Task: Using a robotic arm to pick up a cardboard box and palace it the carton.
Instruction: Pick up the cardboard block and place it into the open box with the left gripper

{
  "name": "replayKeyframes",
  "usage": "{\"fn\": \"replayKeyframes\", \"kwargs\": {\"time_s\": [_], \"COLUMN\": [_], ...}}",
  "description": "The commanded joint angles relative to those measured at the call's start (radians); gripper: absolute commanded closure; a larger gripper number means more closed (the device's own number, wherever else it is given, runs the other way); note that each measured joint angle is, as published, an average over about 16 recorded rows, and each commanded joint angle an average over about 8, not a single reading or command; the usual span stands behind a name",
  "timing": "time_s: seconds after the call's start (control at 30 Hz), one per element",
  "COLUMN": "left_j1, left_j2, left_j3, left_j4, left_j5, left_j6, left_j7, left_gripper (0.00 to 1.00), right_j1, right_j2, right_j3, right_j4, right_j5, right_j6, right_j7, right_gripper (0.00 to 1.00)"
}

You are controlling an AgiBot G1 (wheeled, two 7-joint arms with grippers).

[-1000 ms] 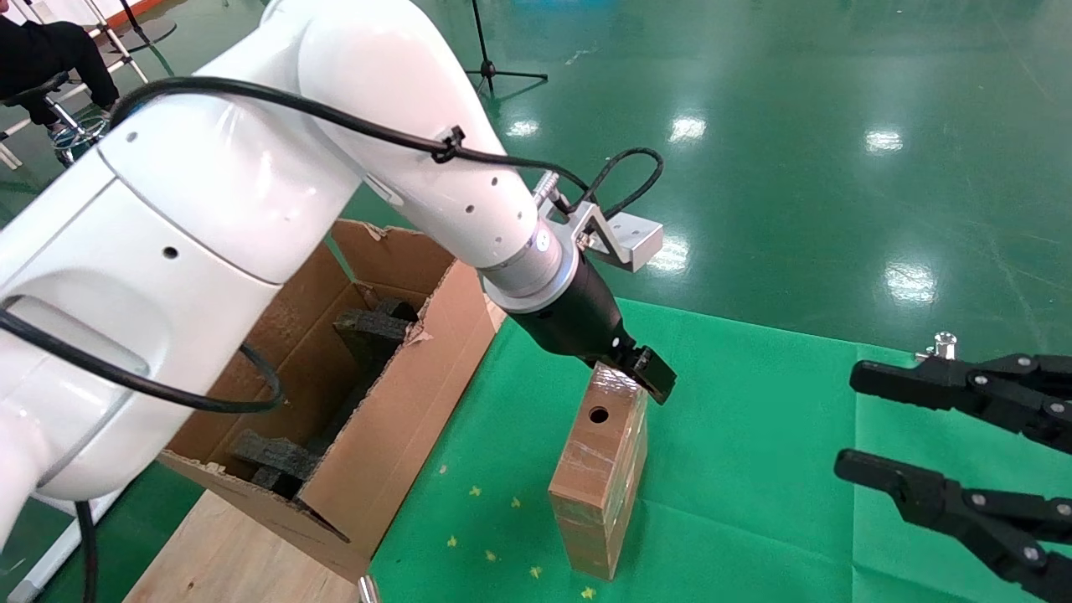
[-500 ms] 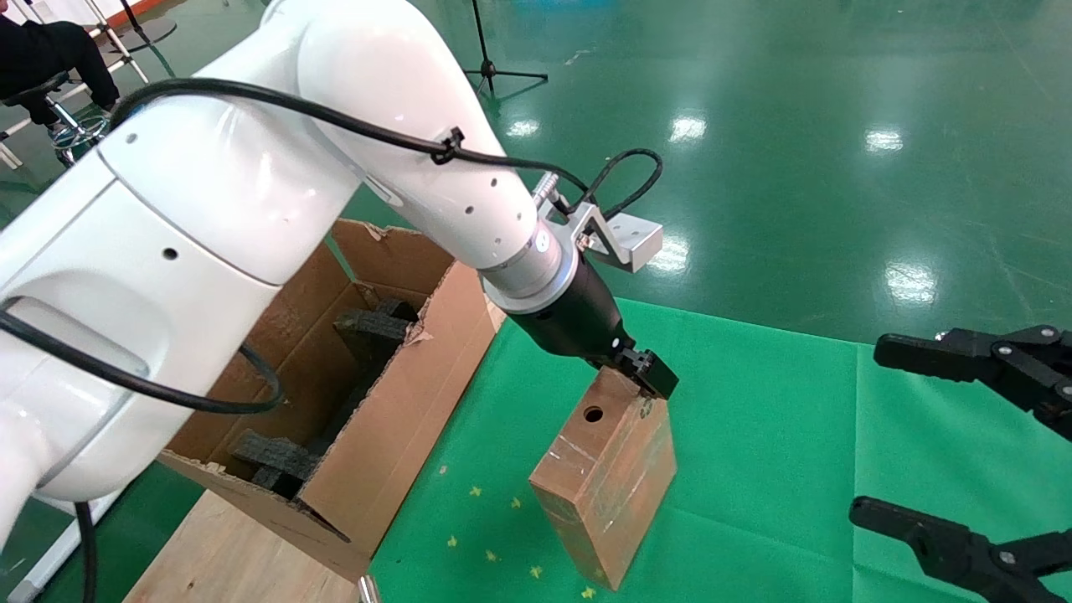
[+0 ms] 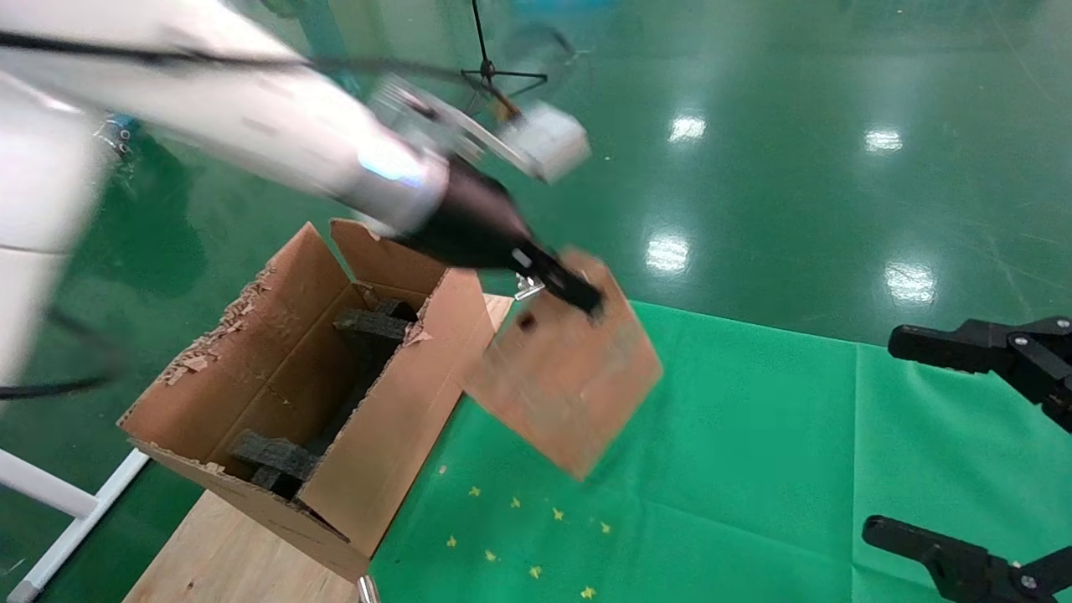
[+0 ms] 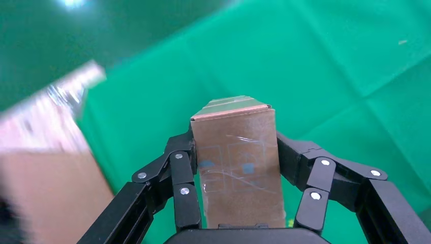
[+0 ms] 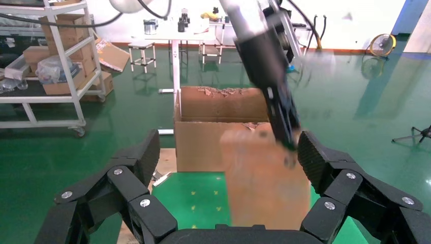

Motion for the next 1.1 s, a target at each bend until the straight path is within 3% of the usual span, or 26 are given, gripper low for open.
{"fn": "replayKeyframes", "kwargs": {"time_s": [0.03, 0.17, 0.3, 0.6, 0.93, 1.1], "left_j1": [-0.014, -0.109, -0.209, -0.259, -0.195, -0.165], "left_j2": [-0.089, -0.194, -0.258, -0.258, -0.188, -0.169], "left_j3": [-0.055, -0.111, -0.116, -0.036, -0.002, 0.004], "left_j4": [-0.012, 0.114, 0.258, 0.636, 0.899, 0.967], "left_j5": [-0.08, -0.109, -0.047, 0.128, 0.207, 0.218], "left_j6": [-0.007, 0.008, 0.015, -0.043, -0.318, -0.379], "left_j7": [0.112, 0.286, 0.444, 0.742, 0.831, 0.862], "left_gripper": [1.0, 1.0, 1.0, 1.0, 1.0, 1.0], "right_j1": [0.0, 0.0, 0.0, 0.0, 0.0, 0.0], "right_j2": [0.0, 0.0, 0.0, 0.0, 0.0, 0.0], "right_j3": [0.0, 0.0, 0.0, 0.0, 0.0, 0.0], "right_j4": [0.0, 0.0, 0.0, 0.0, 0.0, 0.0], "right_j5": [0.0, 0.0, 0.0, 0.0, 0.0, 0.0], "right_j6": [0.0, 0.0, 0.0, 0.0, 0.0, 0.0], "right_j7": [0.0, 0.0, 0.0, 0.0, 0.0, 0.0], "right_gripper": [0.0, 0.0, 0.0, 0.0, 0.0, 0.0]}}
